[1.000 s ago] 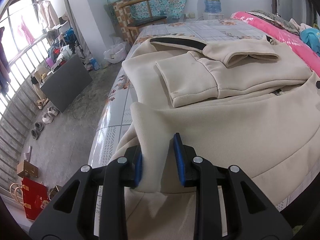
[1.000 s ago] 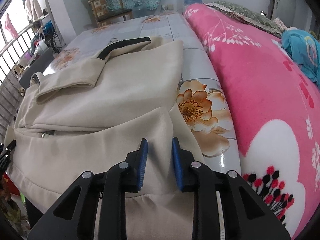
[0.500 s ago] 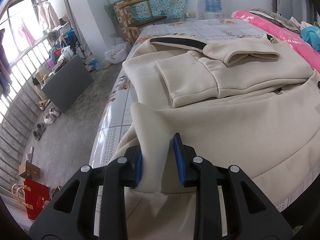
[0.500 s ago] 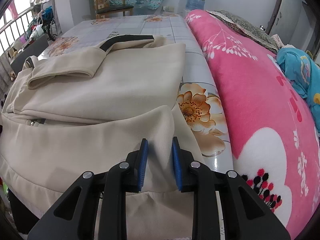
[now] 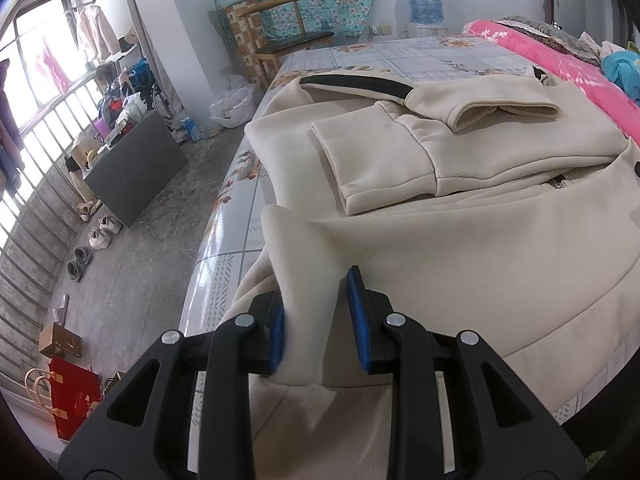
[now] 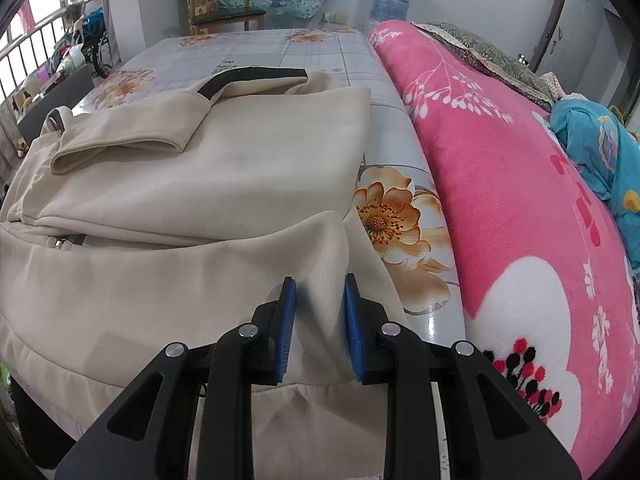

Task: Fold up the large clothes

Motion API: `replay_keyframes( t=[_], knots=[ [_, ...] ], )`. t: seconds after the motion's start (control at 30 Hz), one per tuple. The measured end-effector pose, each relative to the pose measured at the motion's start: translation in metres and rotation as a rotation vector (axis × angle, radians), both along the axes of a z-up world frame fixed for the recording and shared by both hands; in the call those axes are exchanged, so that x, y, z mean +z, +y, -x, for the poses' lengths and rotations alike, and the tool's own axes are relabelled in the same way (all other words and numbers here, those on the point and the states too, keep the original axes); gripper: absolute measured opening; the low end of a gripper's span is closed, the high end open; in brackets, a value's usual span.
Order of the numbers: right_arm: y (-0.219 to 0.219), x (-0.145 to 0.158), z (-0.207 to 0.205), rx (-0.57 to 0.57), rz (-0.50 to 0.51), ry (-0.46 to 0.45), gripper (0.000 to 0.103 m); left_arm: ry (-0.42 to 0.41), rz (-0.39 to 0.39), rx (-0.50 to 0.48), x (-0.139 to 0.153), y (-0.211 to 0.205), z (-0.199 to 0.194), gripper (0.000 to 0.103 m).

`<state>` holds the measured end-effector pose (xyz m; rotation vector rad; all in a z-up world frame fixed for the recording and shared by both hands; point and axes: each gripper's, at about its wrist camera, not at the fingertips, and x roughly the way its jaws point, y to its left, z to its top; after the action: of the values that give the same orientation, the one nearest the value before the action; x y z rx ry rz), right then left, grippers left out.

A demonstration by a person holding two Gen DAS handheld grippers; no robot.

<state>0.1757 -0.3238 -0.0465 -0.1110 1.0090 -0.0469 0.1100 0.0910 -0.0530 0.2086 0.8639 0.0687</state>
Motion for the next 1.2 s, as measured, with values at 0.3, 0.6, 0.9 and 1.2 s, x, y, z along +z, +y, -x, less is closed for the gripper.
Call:
replay_keyframes(
  t=[0.3, 0.6, 0.9, 1.2],
  knots=[
    [0.003, -0.001, 0.001, 0.000, 0.028, -0.019, 0.018, -0.010, -0.011, 0.002, 0.000, -0.001, 0.002, 0.026],
    [0.009, 0.026, 0.027, 0.001, 0.057, -0.152, 0.006, -0.104, -0.006, -0.017, 0.022, 0.003, 0.023, 0.006],
    [0.010, 0.091, 0.085, -0.020, 0.038, -0.363, 0.006, -0.280, 0.118, -0.055, 0.087, 0.020, 0.080, 0.005],
    [0.012, 0.150, 0.062, 0.026, 0.008, -0.514, 0.006, -0.413, 0.234, -0.084, 0.153, 0.039, 0.055, 0.005]
  ],
)
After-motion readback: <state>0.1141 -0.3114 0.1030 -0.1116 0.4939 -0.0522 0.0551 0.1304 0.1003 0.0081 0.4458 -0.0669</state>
